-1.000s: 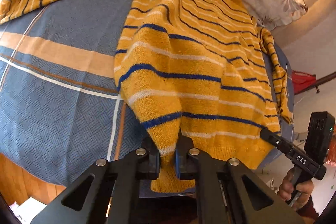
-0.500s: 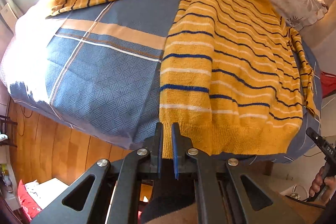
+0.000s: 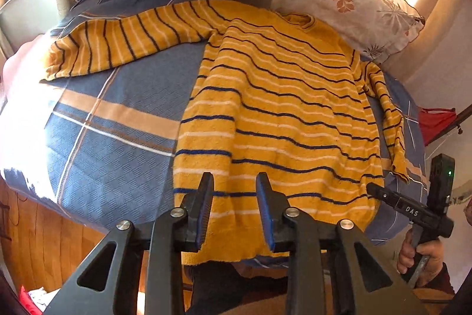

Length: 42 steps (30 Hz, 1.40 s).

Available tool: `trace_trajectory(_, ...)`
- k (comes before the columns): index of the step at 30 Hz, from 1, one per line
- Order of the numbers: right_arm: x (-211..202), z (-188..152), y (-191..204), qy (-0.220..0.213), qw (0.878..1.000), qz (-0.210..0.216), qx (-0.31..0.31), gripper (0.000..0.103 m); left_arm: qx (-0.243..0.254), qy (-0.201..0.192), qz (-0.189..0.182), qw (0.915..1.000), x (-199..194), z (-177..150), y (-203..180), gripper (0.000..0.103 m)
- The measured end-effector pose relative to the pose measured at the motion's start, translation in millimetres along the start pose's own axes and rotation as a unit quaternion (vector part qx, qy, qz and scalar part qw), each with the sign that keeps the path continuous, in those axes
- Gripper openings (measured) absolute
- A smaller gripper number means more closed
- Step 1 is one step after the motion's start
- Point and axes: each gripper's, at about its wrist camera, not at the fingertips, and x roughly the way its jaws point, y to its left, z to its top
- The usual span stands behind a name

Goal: Fold small clothes

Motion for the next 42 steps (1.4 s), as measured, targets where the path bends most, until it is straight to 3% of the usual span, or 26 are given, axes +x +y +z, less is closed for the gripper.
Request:
trace_trajectory(1, -1.2, 4.9, -6.0, 0.028, 0.994, 0.100, 0.040, 0.010, 0.006, 0.001, -0.004, 1.0000, 2.2, 2.5, -5.0, 0.028)
trace_trajectory(2, -11.2, 7.1, -11.8, 0.017, 0.985, 0.157, 0.070, 0.010, 0.012, 0.001, -0.006, 0.9999, 4.7, 4.4, -9.8, 0.028)
trace_trajectory(4, -40.3, 10.0, -22.9, -0.016, 0.972, 0.214, 0.092, 0.010, 0.018, 0.002, -0.008, 0.9998, 9.5, 6.9, -17.9, 0.028)
trace_trajectory(6, -64.6, 8.1, -40.1, -0.044, 0.966, 0.225, 0.118, 0.010, 0.022, 0.009, -0.012, 0.9996, 16.9, 8.0, -24.6, 0.030)
trace_trajectory(7, -74.0, 4.8, -50.4, -0.051, 0.973, 0.186, 0.126, 0.010, 0.024, 0.014, -0.013, 0.9995, 21.5, 8.1, -27.3, 0.032)
trace_trajectory(9, -82.1, -0.6, -63.6, -0.047, 0.990, 0.053, 0.121, 0.012, 0.026, 0.027, -0.018, 0.9991, 30.0, 7.8, -31.4, 0.032)
trace_trajectory(10, -86.3, -3.9, -70.7, -0.049, 0.992, -0.028, 0.111, 0.015, 0.028, 0.032, -0.018, 0.9989, 33.6, 8.1, -33.0, 0.032)
trace_trajectory(12, -93.1, -7.4, -80.5, -0.053, 0.988, -0.101, 0.104, 0.019, 0.030, 0.038, -0.019, 0.9986, 38.6, 9.4, -35.8, 0.032)
trace_trajectory(13, -97.1, -7.5, -81.8, -0.060, 0.986, -0.112, 0.104, 0.024, 0.032, 0.039, -0.020, 0.9985, 39.9, 10.0, -37.5, 0.033)
trace_trajectory(15, -104.1, -6.0, -76.1, -0.082, 0.986, -0.117, 0.088, 0.056, 0.037, 0.040, -0.018, 0.9984, 41.9, 10.8, -41.5, 0.034)
trace_trajectory(17, -105.5, -1.4, -62.6, -0.098, 0.986, -0.128, 0.047, 0.065, 0.041, 0.040, -0.018, 0.9982, 42.7, 10.6, -45.0, 0.034)
trace_trajectory(22, -86.9, 4.2, -29.0, -0.108, 0.973, -0.198, -0.046, 0.065, 0.038, 0.039, -0.011, 0.9985, 42.1, 10.3, -46.3, 0.034)
trace_trajectory(31, -106.8, 2.9, -17.1, -0.144, 0.971, -0.181, -0.065, 0.065, -0.010, 0.029, -0.010, 0.9995, 39.0, 12.0, -30.8, 0.039)
trace_trajectory(35, -78.8, 9.0, -18.0, -0.127, 0.969, -0.195, -0.083, 0.066, -0.007, 0.032, -0.013, 0.9994, 41.9, 11.3, -37.5, 0.039)
trace_trajectory(37, -57.5, 10.8, -21.8, -0.108, 0.964, -0.223, -0.099, 0.066, 0.002, 0.030, -0.011, 0.9995, 41.1, 10.7, -42.6, 0.040)
trace_trajectory(38, -49.7, 10.5, -24.3, -0.103, 0.961, -0.234, -0.106, 0.062, 0.006, 0.029, -0.009, 0.9995, 40.5, 10.1, -44.9, 0.040)
trace_trajectory(40, -39.2, 10.1, -30.7, -0.091, 0.955, -0.257, -0.114, 0.028, 0.010, 0.027, -0.004, 0.9996, 39.0, 9.7, -47.4, 0.040)
trace_trajectory(41, -40.9, 11.7, -35.0, -0.087, 0.958, -0.250, -0.108, 0.003, 0.010, 0.025, -0.002, 0.9996, 38.0, 9.6, -47.2, 0.040)
trace_trajectory(42, -51.1, 14.8, -41.5, -0.097, 0.964, -0.230, -0.086, 0.004, 0.009, 0.023, -0.001, 0.9997, 37.0, 9.8, -46.7, 0.040)
